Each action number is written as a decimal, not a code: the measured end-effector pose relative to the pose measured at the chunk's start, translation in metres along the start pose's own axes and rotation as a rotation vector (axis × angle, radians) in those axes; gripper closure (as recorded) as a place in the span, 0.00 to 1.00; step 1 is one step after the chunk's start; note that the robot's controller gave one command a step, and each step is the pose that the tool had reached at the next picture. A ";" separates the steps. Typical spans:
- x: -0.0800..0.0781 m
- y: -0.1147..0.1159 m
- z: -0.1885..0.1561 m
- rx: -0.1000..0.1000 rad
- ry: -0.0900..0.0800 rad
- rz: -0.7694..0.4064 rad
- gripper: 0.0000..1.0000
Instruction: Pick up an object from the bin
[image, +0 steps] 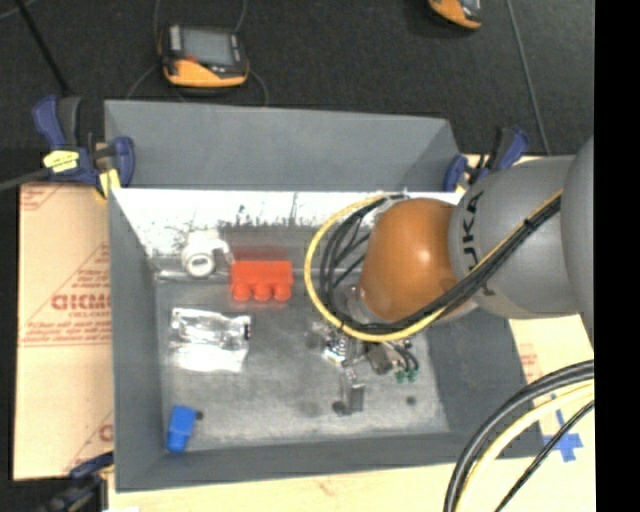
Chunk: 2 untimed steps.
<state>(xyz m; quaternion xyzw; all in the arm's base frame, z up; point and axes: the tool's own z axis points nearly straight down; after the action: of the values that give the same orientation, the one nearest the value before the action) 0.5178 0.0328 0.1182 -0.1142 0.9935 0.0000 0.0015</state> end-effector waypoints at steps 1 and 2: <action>-0.079 -0.053 0.029 0.003 -0.005 -0.122 0.00; -0.077 -0.069 0.048 0.001 -0.002 -0.542 0.00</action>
Offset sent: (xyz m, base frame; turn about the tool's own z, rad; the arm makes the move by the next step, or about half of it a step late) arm 0.0863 -0.0303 -0.0290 -0.1251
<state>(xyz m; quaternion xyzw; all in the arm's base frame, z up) 0.6089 -0.0173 0.0705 -0.3761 0.9266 -0.0010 0.0026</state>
